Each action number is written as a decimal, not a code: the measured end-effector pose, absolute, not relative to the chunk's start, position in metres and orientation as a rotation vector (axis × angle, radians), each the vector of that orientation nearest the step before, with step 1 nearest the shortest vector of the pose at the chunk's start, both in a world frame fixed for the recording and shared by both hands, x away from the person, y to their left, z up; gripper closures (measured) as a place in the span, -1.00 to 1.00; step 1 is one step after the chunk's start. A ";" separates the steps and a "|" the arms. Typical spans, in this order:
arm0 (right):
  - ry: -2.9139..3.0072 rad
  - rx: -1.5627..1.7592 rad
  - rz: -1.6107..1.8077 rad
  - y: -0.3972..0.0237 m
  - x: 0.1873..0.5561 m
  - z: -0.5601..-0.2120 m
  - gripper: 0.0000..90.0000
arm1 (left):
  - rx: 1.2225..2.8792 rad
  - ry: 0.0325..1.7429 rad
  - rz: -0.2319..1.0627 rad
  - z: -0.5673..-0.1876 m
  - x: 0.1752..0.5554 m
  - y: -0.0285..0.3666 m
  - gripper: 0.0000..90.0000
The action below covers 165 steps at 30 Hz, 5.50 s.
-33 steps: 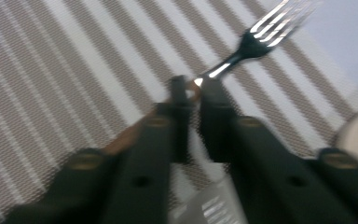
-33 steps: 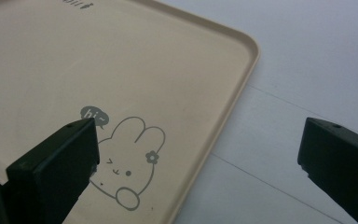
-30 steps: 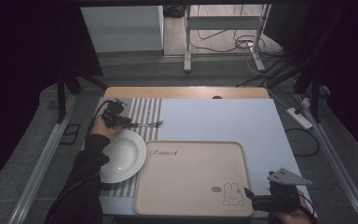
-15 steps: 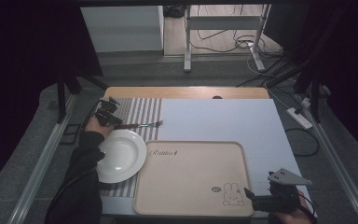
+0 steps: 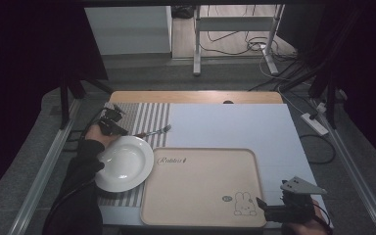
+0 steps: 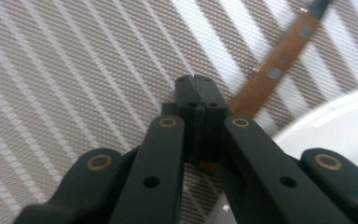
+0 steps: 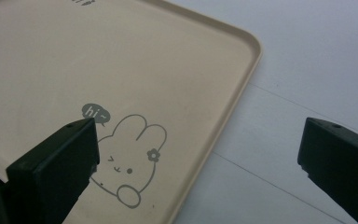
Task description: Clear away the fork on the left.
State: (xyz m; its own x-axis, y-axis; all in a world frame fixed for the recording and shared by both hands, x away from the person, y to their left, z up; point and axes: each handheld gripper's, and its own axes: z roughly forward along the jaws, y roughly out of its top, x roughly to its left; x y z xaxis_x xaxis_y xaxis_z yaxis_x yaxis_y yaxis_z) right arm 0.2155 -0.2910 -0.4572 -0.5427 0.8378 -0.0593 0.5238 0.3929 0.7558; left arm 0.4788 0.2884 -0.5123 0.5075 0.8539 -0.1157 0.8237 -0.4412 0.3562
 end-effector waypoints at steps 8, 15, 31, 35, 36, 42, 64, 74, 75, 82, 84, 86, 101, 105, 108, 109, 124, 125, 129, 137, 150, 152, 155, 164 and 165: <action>2.222 1.170 0.971 -0.291 0.216 -0.457 -1.00 | 2.354 1.323 0.159 -0.502 0.483 0.278 -0.10; 2.220 1.173 0.972 -0.291 0.216 -0.457 -1.00 | 2.382 1.261 0.122 -0.507 0.487 0.258 -0.78; 2.221 1.172 0.976 -0.292 0.215 -0.457 -1.00 | 2.539 1.204 0.159 -0.520 0.495 0.229 -0.70; 2.223 1.171 0.973 -0.291 0.215 -0.457 -1.00 | 2.565 1.127 0.160 -0.515 0.491 0.230 -0.21; 2.223 1.170 0.972 -0.291 0.215 -0.457 -1.00 | 2.572 1.100 0.153 -0.514 0.490 0.231 -0.01; 2.228 1.169 0.968 -0.291 0.216 -0.457 -1.00 | 2.608 0.990 0.133 -0.513 0.487 0.235 0.57; 2.226 1.174 0.970 -0.291 0.216 -0.457 -1.00 | 2.549 1.057 0.160 -0.496 0.492 0.265 0.73; 2.226 1.173 0.969 -0.291 0.216 -0.457 -1.00 | 2.495 1.083 0.224 -0.476 0.485 0.283 0.73; 2.226 1.173 0.969 -0.291 0.216 -0.457 -1.00 | 2.496 1.082 0.234 -0.474 0.484 0.283 0.73; 2.227 1.170 0.969 -0.291 0.216 -0.457 -1.00 | 2.488 1.080 0.250 -0.466 0.476 0.286 0.73; 2.227 1.169 0.969 -0.291 0.216 -0.457 -1.00 | 2.482 1.075 0.247 -0.465 0.472 0.285 0.73; 2.226 1.171 0.970 -0.291 0.216 -0.457 -1.00 | 2.473 1.070 0.239 -0.464 0.468 0.284 0.73; 2.228 1.168 0.966 -0.291 0.215 -0.457 -1.00 | 2.455 1.049 0.167 -0.468 0.434 0.267 0.73; 2.227 1.167 0.964 -0.291 0.215 -0.457 -1.00 | 2.450 1.039 0.166 -0.470 0.421 0.259 0.73; 2.227 1.167 0.962 -0.290 0.215 -0.457 -1.00 | 2.433 1.038 0.153 -0.469 0.412 0.254 0.73; 2.228 1.166 0.961 -0.290 0.215 -0.457 -1.00 | 2.432 1.035 0.150 -0.469 0.409 0.252 0.73; 2.228 1.155 0.963 -0.290 0.214 -0.457 -1.00 | 2.422 0.983 0.151 -0.470 0.365 0.228 0.73; 2.230 1.153 0.963 -0.290 0.214 -0.457 -1.00 | 2.423 0.987 0.151 -0.470 0.363 0.226 0.73; 2.229 1.144 0.965 -0.289 0.214 -0.457 -1.00 | 2.408 1.000 0.136 -0.471 0.353 0.218 0.73; 2.233 1.133 0.964 -0.289 0.213 -0.457 -1.00 | 2.427 0.999 0.114 -0.472 0.332 0.196 0.73; 2.237 1.125 0.965 -0.288 0.213 -0.457 -1.00 | 2.434 0.980 0.059 -0.480 0.299 0.149 0.73; 2.238 1.125 0.964 -0.288 0.213 -0.457 -1.00 | 2.443 0.979 0.054 -0.483 0.296 0.141 0.73; 2.238 1.123 0.964 -0.288 0.213 -0.457 -1.00 | 2.457 0.976 0.042 -0.488 0.291 0.130 0.73; 2.242 1.121 0.967 -0.288 0.213 -0.457 -1.00 | 2.492 0.964 -0.011 -0.505 0.276 0.114 0.72; 2.246 1.120 0.968 -0.288 0.214 -0.457 -1.00 | 2.497 0.957 -0.013 -0.506 0.274 0.113 0.70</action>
State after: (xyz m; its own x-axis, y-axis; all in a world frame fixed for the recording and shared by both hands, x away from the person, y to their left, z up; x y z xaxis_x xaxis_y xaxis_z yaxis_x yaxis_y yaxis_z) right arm 0.2137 -0.2884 -0.4567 -0.5704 0.8175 -0.0794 0.5035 0.4244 0.7526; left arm 0.2744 0.1134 -0.5062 0.7577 0.6301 -0.1700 0.6346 -0.6504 0.4174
